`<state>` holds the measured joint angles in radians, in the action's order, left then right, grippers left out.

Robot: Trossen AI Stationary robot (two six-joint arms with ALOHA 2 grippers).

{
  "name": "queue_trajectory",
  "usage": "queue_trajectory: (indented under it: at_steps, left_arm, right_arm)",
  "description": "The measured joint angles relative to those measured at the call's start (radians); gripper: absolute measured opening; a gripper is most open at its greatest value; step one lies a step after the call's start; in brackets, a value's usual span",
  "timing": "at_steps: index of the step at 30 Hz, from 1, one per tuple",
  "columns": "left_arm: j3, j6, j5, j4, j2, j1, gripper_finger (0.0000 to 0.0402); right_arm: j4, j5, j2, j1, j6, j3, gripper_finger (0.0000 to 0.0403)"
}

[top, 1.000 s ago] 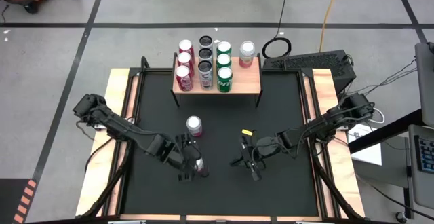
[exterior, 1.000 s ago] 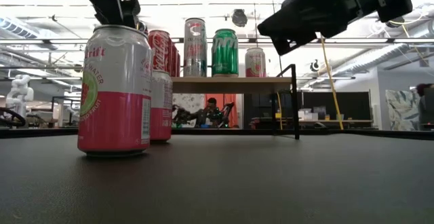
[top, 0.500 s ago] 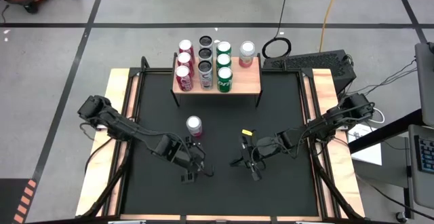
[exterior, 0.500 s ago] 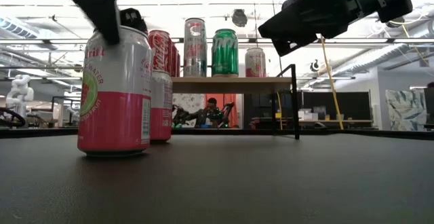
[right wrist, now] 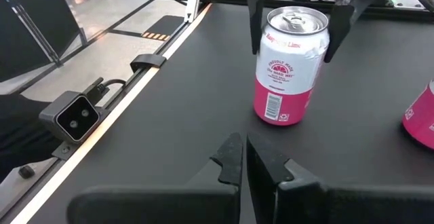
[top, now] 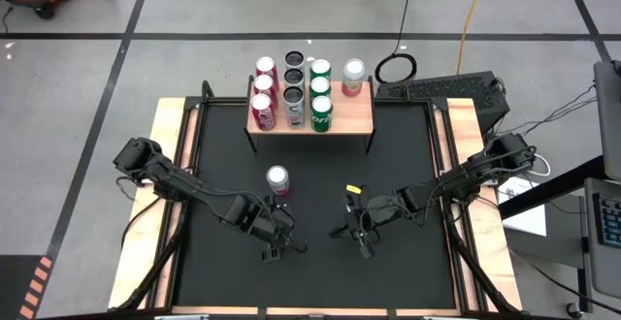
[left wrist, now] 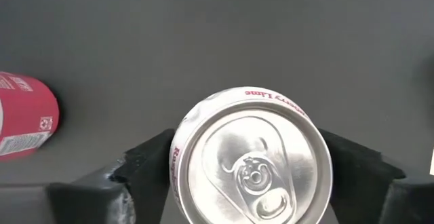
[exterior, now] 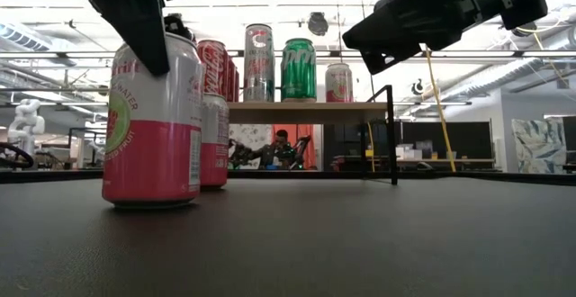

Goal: Place canned beverage on shelf
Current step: Put the bottom pink soda can aligned with the other pink soda can on the shelf

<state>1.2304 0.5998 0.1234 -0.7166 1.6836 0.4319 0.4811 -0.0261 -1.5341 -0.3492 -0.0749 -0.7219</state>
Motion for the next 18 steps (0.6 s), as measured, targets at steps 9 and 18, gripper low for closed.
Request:
queue_trajectory:
  at_steps: [9, 18]
  left_arm:
    - [0.000, 0.076, 0.001, -0.002, -0.001, 0.000, 0.0286]
    - [0.035, 0.258, 0.013, -0.052, 0.000, 0.000, 0.0283]
  right_arm:
    - [0.000, 0.026, 0.000, -0.001, -0.022, 0.000, 0.0000]
    - [0.000, 0.288, 0.000, -0.059, -0.047, 0.000, 0.0028]
